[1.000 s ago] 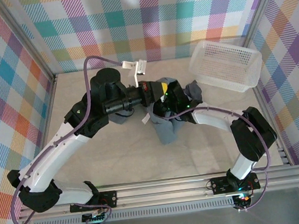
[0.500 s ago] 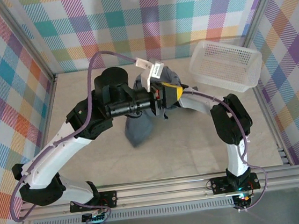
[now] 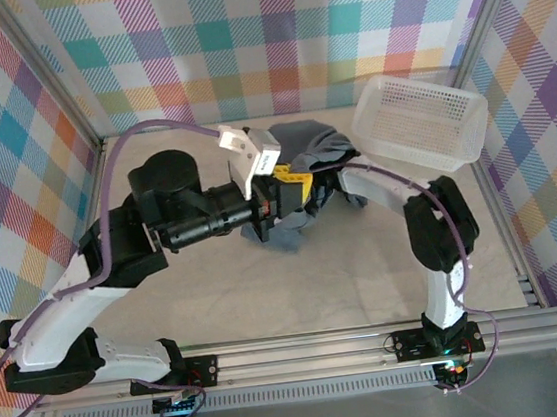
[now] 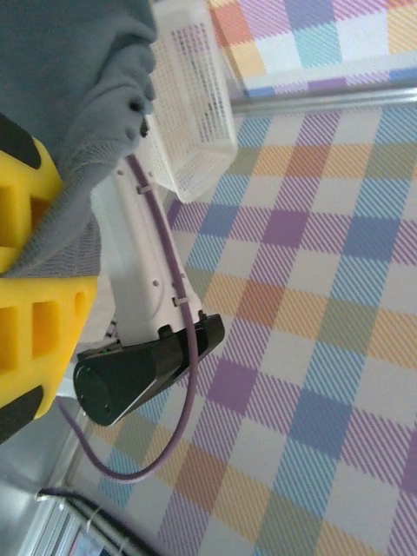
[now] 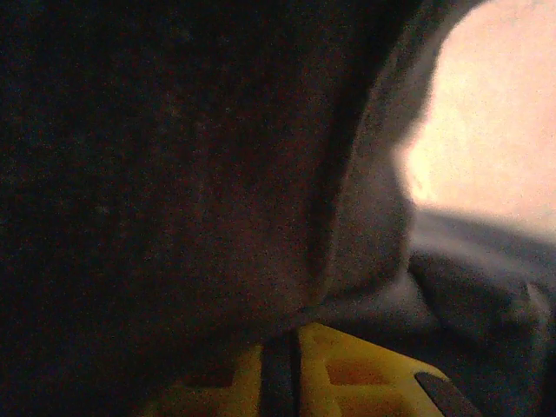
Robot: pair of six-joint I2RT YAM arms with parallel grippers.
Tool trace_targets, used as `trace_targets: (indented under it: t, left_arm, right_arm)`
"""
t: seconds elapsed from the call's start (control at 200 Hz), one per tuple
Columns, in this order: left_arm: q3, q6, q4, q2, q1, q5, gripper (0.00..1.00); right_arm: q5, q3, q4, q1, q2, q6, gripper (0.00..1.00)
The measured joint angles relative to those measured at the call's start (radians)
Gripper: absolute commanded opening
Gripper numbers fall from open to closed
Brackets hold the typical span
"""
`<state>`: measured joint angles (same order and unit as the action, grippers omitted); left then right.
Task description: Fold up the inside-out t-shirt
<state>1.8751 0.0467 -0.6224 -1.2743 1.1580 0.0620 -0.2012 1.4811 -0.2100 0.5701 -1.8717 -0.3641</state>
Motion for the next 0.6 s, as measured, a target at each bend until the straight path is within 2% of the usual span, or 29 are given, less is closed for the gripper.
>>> trace_targets:
  t: [0.15,0.18,0.215,0.28,0.31,0.435,0.6]
  left_arm:
    - [0.137,-0.015,-0.027,-0.069,0.035,0.079,0.00]
    - [0.168,-0.021,-0.039,-0.088,0.047,0.083,0.00]
    - [0.196,-0.029,-0.056,-0.105,0.058,0.084,0.00]
    - [0.237,-0.043,-0.100,-0.129,0.069,0.081,0.00]
    - [0.243,-0.046,-0.121,-0.134,0.071,0.075,0.00]
    - [0.244,-0.064,-0.198,-0.135,0.071,0.041,0.00]
    - [0.241,-0.078,-0.226,-0.123,0.071,0.022,0.00]
  right_arm:
    - [0.075,0.207,-0.061,-0.008,-0.105,-0.009,0.27]
    - [0.097,0.249,-0.080,-0.008,-0.146,-0.004,0.33]
    - [0.118,0.286,-0.105,-0.008,-0.190,0.004,0.46]
    - [0.157,0.341,-0.171,-0.002,-0.274,0.019,0.64]
    - [0.170,0.360,-0.206,0.003,-0.307,0.025,0.68]
    - [0.196,0.393,-0.356,0.031,-0.396,0.074,0.77]
    - [0.222,0.406,-0.506,0.056,-0.436,0.138,0.78]
